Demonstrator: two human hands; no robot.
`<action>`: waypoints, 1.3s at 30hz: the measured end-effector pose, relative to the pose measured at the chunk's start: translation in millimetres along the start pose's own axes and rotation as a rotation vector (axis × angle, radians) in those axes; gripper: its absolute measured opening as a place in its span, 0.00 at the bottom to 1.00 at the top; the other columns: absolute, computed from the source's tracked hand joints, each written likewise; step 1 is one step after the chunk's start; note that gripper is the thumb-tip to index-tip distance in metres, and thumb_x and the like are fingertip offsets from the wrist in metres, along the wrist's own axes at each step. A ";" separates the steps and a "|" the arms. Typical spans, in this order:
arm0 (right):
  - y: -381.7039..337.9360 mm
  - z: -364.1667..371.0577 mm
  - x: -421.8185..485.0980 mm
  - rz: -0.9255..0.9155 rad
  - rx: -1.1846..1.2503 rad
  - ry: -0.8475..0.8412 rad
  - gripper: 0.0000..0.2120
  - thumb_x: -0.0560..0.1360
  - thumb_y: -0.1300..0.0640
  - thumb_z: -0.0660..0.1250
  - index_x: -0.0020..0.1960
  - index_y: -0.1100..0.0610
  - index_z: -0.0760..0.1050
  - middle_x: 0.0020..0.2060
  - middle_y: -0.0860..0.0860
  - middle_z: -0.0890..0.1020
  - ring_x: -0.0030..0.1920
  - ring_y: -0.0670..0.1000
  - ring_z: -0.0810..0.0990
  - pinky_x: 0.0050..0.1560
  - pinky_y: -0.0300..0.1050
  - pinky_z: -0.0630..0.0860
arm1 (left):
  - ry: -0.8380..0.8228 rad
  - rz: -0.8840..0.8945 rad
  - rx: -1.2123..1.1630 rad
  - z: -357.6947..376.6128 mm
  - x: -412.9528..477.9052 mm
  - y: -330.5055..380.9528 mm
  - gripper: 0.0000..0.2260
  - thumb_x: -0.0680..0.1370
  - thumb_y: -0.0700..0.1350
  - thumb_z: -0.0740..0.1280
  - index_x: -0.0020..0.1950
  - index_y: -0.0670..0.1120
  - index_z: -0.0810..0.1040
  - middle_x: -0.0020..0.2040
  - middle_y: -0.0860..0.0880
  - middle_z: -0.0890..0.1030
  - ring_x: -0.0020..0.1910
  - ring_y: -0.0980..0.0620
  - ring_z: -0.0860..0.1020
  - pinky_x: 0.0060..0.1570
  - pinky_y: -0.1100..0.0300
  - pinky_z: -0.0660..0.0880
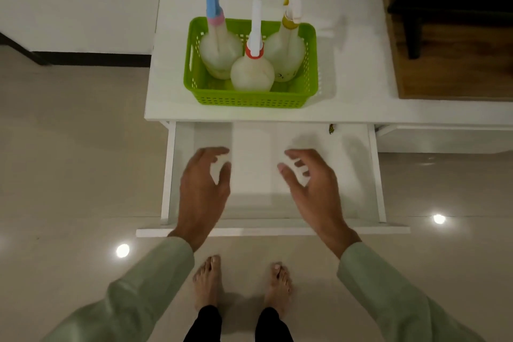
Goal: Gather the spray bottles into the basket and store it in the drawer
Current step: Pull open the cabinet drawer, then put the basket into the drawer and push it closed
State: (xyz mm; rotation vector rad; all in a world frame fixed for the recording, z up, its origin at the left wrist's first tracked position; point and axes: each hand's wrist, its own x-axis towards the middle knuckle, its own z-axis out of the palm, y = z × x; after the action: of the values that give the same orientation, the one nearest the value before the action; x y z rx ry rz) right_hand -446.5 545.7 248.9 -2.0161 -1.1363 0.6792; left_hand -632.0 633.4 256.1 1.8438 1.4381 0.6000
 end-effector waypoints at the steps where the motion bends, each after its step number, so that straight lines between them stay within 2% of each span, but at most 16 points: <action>1: -8.6 -5.4 15.8 0.000 0.044 0.101 0.11 0.78 0.50 0.69 0.60 0.51 0.78 0.55 0.45 0.82 0.53 0.48 0.80 0.52 0.49 0.78 | 0.091 0.007 -0.046 -5.0 17.8 6.5 0.11 0.78 0.43 0.67 0.60 0.50 0.77 0.57 0.53 0.80 0.53 0.54 0.78 0.56 0.51 0.77; 4: -25.2 -17.5 64.3 0.007 0.089 0.311 0.12 0.79 0.53 0.69 0.61 0.54 0.76 0.56 0.49 0.80 0.53 0.50 0.79 0.52 0.54 0.79 | 0.316 0.004 -0.151 -15.2 72.4 19.7 0.13 0.79 0.44 0.65 0.63 0.46 0.76 0.59 0.52 0.79 0.55 0.53 0.77 0.58 0.53 0.75; 6: -29.2 -21.7 96.9 0.079 0.094 0.345 0.16 0.79 0.53 0.69 0.65 0.54 0.73 0.60 0.49 0.78 0.57 0.51 0.78 0.55 0.57 0.78 | 0.393 -0.032 -0.189 -17.6 108.1 23.2 0.16 0.78 0.43 0.65 0.65 0.44 0.73 0.62 0.50 0.77 0.58 0.51 0.76 0.60 0.54 0.74; 8: -29.0 -23.9 128.4 0.189 0.089 0.277 0.24 0.77 0.52 0.70 0.71 0.53 0.68 0.65 0.52 0.76 0.62 0.54 0.77 0.61 0.59 0.76 | 0.365 -0.087 -0.172 -16.7 140.1 21.7 0.20 0.78 0.43 0.65 0.69 0.43 0.70 0.66 0.47 0.75 0.63 0.49 0.74 0.64 0.52 0.72; 11: -27.3 -24.4 167.6 0.349 0.065 0.116 0.32 0.75 0.51 0.71 0.76 0.51 0.63 0.68 0.54 0.75 0.66 0.58 0.76 0.67 0.60 0.73 | 0.198 -0.201 -0.133 -12.7 178.4 15.5 0.23 0.78 0.42 0.65 0.73 0.44 0.66 0.69 0.46 0.73 0.67 0.46 0.72 0.67 0.47 0.71; 13: -27.7 -22.2 184.3 0.406 0.075 0.035 0.29 0.74 0.54 0.70 0.73 0.51 0.66 0.62 0.56 0.80 0.61 0.60 0.79 0.63 0.60 0.76 | 0.096 -0.255 -0.103 -8.9 195.2 11.9 0.25 0.77 0.41 0.65 0.74 0.45 0.65 0.69 0.45 0.74 0.66 0.43 0.73 0.65 0.44 0.73; 16: -30.7 -19.8 197.5 0.401 0.027 0.020 0.20 0.72 0.61 0.63 0.64 0.51 0.73 0.51 0.58 0.83 0.53 0.64 0.82 0.54 0.61 0.81 | 0.054 -0.310 -0.077 -6.7 209.8 5.8 0.26 0.76 0.36 0.62 0.74 0.46 0.65 0.67 0.44 0.75 0.65 0.41 0.74 0.62 0.43 0.75; 19: -33.1 -21.2 201.0 0.399 0.006 0.031 0.24 0.70 0.65 0.57 0.62 0.50 0.76 0.49 0.59 0.84 0.53 0.66 0.81 0.52 0.64 0.82 | 0.073 -0.340 -0.079 -9.0 215.5 -0.1 0.26 0.76 0.33 0.62 0.73 0.46 0.68 0.67 0.43 0.75 0.65 0.41 0.73 0.62 0.41 0.76; 21: -32.5 -24.0 197.2 0.393 -0.008 0.033 0.24 0.70 0.66 0.57 0.60 0.49 0.77 0.48 0.59 0.84 0.54 0.66 0.81 0.52 0.65 0.81 | 0.074 -0.342 -0.085 -11.2 211.6 -1.9 0.26 0.75 0.31 0.61 0.72 0.46 0.68 0.66 0.43 0.76 0.65 0.41 0.74 0.60 0.39 0.76; 24: -30.7 -29.7 180.5 0.355 -0.006 0.057 0.23 0.68 0.67 0.58 0.57 0.49 0.78 0.45 0.57 0.85 0.48 0.64 0.83 0.49 0.63 0.82 | 0.099 -0.314 -0.091 -16.8 193.0 -2.7 0.27 0.74 0.30 0.60 0.71 0.47 0.70 0.64 0.43 0.78 0.63 0.41 0.75 0.58 0.39 0.77; 28: -23.1 -39.0 140.5 0.300 0.029 0.058 0.25 0.69 0.67 0.61 0.62 0.47 0.77 0.49 0.55 0.85 0.53 0.61 0.82 0.53 0.61 0.81 | 0.135 -0.262 -0.098 -27.5 152.9 1.5 0.27 0.73 0.28 0.59 0.70 0.47 0.71 0.60 0.46 0.80 0.56 0.48 0.78 0.52 0.48 0.80; 31: -13.8 -44.9 104.7 0.276 0.108 0.051 0.27 0.71 0.69 0.63 0.64 0.46 0.76 0.50 0.54 0.85 0.51 0.57 0.84 0.48 0.61 0.84 | 0.121 -0.238 -0.153 -35.3 114.0 4.6 0.27 0.72 0.27 0.59 0.68 0.47 0.72 0.55 0.51 0.79 0.53 0.51 0.78 0.48 0.51 0.80; 33: -5.4 -48.2 81.5 0.276 0.127 0.048 0.29 0.72 0.70 0.65 0.66 0.44 0.75 0.51 0.54 0.85 0.49 0.55 0.85 0.45 0.60 0.85 | 0.104 -0.252 -0.213 -38.1 85.1 3.5 0.28 0.72 0.26 0.58 0.67 0.49 0.71 0.56 0.51 0.79 0.53 0.54 0.80 0.45 0.52 0.81; 36: 7.7 -51.2 48.7 0.248 0.158 0.046 0.32 0.72 0.73 0.66 0.69 0.47 0.75 0.56 0.50 0.85 0.55 0.49 0.84 0.46 0.52 0.85 | 0.082 -0.253 -0.221 -36.6 44.0 -5.9 0.25 0.74 0.26 0.59 0.66 0.49 0.69 0.55 0.54 0.79 0.43 0.66 0.81 0.33 0.67 0.78; 37: 12.1 -51.0 38.7 0.240 0.161 0.039 0.32 0.72 0.74 0.66 0.70 0.48 0.75 0.57 0.50 0.85 0.56 0.48 0.84 0.46 0.48 0.85 | 0.069 -0.258 -0.228 -34.4 32.2 -9.7 0.25 0.74 0.26 0.59 0.65 0.49 0.68 0.55 0.54 0.78 0.39 0.66 0.81 0.29 0.69 0.76; 39: 23.2 -47.8 22.3 0.247 0.144 0.025 0.32 0.72 0.74 0.66 0.71 0.50 0.75 0.58 0.50 0.85 0.57 0.48 0.84 0.47 0.47 0.85 | 0.037 -0.278 -0.237 -28.1 13.9 -19.5 0.24 0.75 0.26 0.58 0.64 0.49 0.67 0.55 0.53 0.78 0.36 0.62 0.82 0.27 0.69 0.74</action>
State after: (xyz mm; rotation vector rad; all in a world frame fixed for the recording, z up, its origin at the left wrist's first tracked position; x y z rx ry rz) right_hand -389.7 541.3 257.5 -2.0523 -0.8069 0.8323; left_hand -661.0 656.3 258.2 1.4267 1.5424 0.6362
